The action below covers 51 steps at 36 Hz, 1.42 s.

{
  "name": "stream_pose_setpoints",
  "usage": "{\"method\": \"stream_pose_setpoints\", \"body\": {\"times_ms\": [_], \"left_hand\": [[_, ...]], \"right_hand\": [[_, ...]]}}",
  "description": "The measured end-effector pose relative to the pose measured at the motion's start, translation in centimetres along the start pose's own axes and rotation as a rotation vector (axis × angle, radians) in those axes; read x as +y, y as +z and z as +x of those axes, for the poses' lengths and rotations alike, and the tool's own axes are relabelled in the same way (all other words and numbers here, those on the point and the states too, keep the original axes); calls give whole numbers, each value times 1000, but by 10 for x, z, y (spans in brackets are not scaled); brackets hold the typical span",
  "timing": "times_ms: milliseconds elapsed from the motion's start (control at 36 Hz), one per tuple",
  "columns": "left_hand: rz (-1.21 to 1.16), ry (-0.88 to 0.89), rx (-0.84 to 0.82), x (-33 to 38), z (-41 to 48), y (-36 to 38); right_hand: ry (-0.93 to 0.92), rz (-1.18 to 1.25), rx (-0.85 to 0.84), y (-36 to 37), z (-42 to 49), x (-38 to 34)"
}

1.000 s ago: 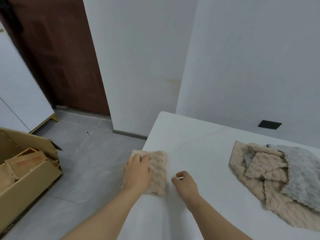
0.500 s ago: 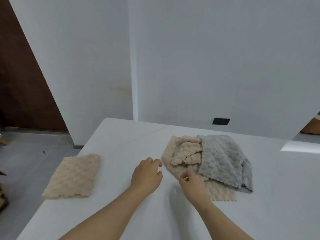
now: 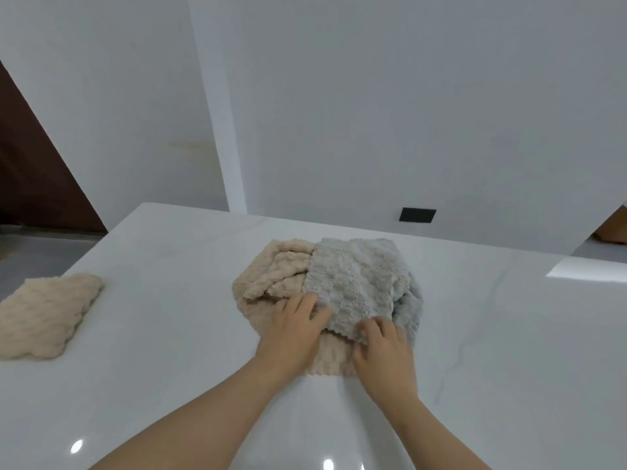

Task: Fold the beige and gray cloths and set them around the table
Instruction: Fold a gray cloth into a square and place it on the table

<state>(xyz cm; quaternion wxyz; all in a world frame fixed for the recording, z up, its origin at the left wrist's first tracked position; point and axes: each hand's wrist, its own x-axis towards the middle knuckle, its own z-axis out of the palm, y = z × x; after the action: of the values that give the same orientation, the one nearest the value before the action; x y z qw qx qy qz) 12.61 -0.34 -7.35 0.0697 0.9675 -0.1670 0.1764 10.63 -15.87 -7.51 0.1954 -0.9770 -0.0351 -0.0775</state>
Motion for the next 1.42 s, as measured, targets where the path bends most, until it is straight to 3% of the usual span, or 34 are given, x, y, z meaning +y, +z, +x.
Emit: {"method": "stream_pose_setpoints", "body": {"times_ms": [194, 417, 667, 806, 972, 1139, 1278, 1417], "left_hand": [[108, 70, 67, -3, 5, 35], [18, 111, 403, -12, 4, 63], [-123, 128, 591, -8, -22, 47], [-163, 175, 638, -9, -63, 36], [-175, 194, 610, -4, -128, 22], [-114, 193, 533, -5, -180, 11], [-119, 116, 338, -6, -205, 7], [-242, -4, 62, 1, -206, -6]], "right_hand": [[-86, -169, 151, 30, 8, 22], [-112, 3, 397, 54, 3, 39], [-285, 62, 656, 56, -12, 35], [-386, 49, 690, 60, -48, 25], [-453, 120, 703, 60, -98, 12], [-553, 83, 613, 60, -136, 2], [-614, -2, 496, 59, -158, 0], [-513, 69, 299, 48, -165, -8]]}}
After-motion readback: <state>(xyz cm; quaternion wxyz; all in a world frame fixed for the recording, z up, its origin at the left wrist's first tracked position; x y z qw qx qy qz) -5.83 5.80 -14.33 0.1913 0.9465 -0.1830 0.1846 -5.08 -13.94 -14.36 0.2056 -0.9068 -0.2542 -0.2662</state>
